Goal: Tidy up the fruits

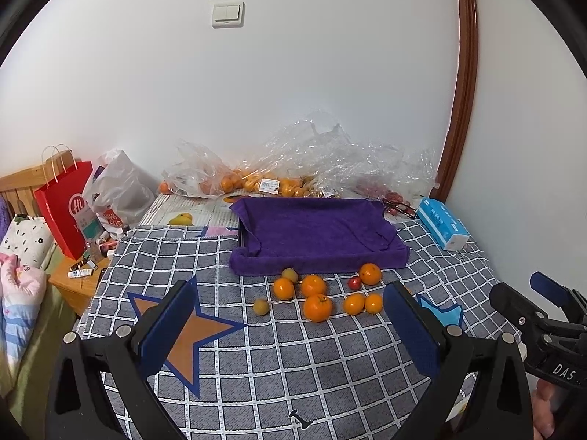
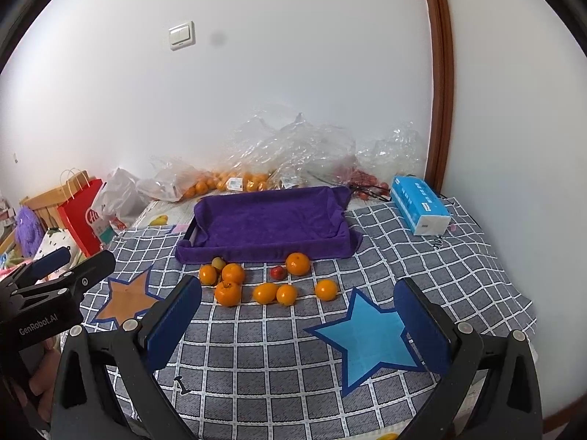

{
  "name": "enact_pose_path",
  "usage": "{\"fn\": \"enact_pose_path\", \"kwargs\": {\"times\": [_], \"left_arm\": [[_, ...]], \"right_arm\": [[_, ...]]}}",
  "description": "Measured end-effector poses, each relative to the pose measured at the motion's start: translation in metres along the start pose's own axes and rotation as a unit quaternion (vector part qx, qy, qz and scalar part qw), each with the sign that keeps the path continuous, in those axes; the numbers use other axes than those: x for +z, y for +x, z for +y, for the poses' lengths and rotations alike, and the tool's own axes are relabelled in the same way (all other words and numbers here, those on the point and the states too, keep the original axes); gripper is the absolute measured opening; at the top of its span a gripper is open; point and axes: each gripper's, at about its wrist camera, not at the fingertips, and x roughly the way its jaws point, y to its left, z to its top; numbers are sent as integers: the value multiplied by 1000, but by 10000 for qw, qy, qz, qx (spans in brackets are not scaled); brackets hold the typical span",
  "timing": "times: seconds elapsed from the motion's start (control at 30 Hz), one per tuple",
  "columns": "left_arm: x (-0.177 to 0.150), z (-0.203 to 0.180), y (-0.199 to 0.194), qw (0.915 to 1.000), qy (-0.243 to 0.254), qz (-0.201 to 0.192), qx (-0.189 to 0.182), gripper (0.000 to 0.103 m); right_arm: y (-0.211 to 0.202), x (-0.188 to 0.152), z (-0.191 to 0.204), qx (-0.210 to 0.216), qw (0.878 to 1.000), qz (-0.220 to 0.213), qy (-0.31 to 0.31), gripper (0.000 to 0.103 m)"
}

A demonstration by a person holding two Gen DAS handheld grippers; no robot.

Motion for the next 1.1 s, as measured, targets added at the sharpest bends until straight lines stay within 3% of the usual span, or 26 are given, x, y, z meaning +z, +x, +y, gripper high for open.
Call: {"fn": "enact_pose_path", "kwargs": {"times": [1.1], "left_arm": [[-2,2,-1,9999,-77,19,-98,103]], "right_arm": [[-8,-2,7,87,9999,-73,-17,103]]}}
